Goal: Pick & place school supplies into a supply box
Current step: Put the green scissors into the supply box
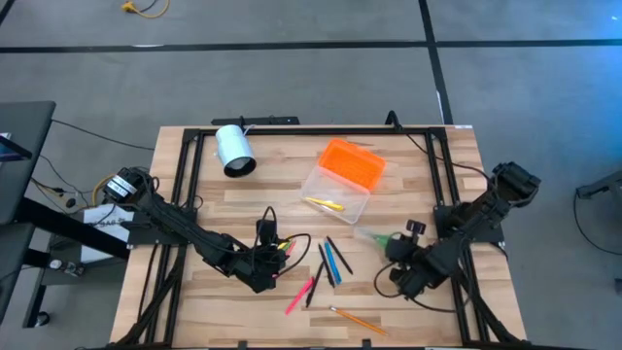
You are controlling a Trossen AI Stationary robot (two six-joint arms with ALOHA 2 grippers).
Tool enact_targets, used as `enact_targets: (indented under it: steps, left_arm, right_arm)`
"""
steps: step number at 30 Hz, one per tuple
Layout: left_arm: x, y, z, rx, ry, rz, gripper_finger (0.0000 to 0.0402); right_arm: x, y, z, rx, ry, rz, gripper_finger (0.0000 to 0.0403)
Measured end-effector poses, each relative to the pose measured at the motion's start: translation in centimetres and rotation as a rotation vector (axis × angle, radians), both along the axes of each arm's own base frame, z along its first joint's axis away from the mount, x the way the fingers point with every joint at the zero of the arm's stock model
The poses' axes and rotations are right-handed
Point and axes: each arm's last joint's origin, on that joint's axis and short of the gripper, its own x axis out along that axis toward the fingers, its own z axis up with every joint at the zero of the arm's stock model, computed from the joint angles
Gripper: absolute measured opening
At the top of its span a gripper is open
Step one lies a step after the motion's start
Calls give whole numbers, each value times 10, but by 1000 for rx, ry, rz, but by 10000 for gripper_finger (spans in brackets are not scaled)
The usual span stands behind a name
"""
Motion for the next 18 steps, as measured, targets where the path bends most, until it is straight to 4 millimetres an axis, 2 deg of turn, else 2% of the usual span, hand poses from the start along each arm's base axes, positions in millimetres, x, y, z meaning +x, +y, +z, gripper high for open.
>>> enact_targets:
  steps: [8, 18]
  left_arm:
    - [0, 0, 0, -5, 2, -2, 199]
    - [-1, -1, 0, -6, 3, -2, 199]
  right_arm:
    - [21, -18, 4, -36, -19, -20, 51]
    - [55, -39, 28, -103, -56, -7, 51]
